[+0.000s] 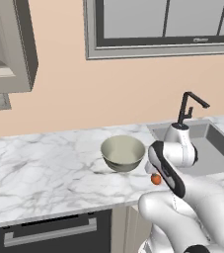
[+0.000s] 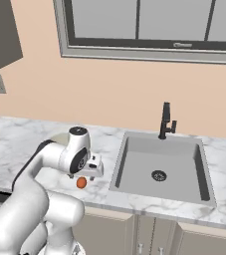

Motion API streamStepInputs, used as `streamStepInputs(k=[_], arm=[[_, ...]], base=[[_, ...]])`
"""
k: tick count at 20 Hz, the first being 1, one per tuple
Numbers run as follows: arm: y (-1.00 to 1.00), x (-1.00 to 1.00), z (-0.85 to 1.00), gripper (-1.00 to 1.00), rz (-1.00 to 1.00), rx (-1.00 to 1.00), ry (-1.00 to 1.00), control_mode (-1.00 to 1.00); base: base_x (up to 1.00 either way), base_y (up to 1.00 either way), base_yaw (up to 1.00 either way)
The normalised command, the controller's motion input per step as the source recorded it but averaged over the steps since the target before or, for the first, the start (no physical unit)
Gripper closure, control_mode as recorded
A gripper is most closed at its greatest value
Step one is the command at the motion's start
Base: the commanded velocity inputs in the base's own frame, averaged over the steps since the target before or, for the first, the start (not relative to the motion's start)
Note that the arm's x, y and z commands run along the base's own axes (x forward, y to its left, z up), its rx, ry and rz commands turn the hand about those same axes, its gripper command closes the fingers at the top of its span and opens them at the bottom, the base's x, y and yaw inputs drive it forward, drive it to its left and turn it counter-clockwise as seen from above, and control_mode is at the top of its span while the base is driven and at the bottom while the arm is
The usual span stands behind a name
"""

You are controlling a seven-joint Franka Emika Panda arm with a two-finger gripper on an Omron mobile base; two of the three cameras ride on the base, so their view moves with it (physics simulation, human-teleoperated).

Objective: Gather the eggs and milk located in the vicinity of the sink area and place them right next to the bowl.

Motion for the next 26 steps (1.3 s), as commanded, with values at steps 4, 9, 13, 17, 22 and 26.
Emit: streamStepInputs(k=[4, 9, 13, 17, 22, 26], arm=[[0.02, 0.00, -0.54, -1.00, 0.00, 0.00, 0.00, -1.00], [0.21, 0.00, -0.49, -1.00, 0.00, 0.00, 0.00, -1.00], [0.33, 0.00, -0.41, -1.00, 0.00, -0.01, 0.00, -1.00], [0.22, 0.00, -0.40, -1.00, 0.00, 0.00, 0.00, -1.00], [0.00, -0.04, -0.40, -1.00, 0.00, 0.00, 0.00, -1.00], [0.00, -0.17, -0.39, -1.00, 0.00, 0.00, 0.00, -1.00]], base=[[0.00, 0.00, 0.00], [0.00, 0.00, 0.00], [0.00, 0.00, 0.00], [0.00, 0.00, 0.00], [0.00, 0.00, 0.00], [0.00, 0.00, 0.00]])
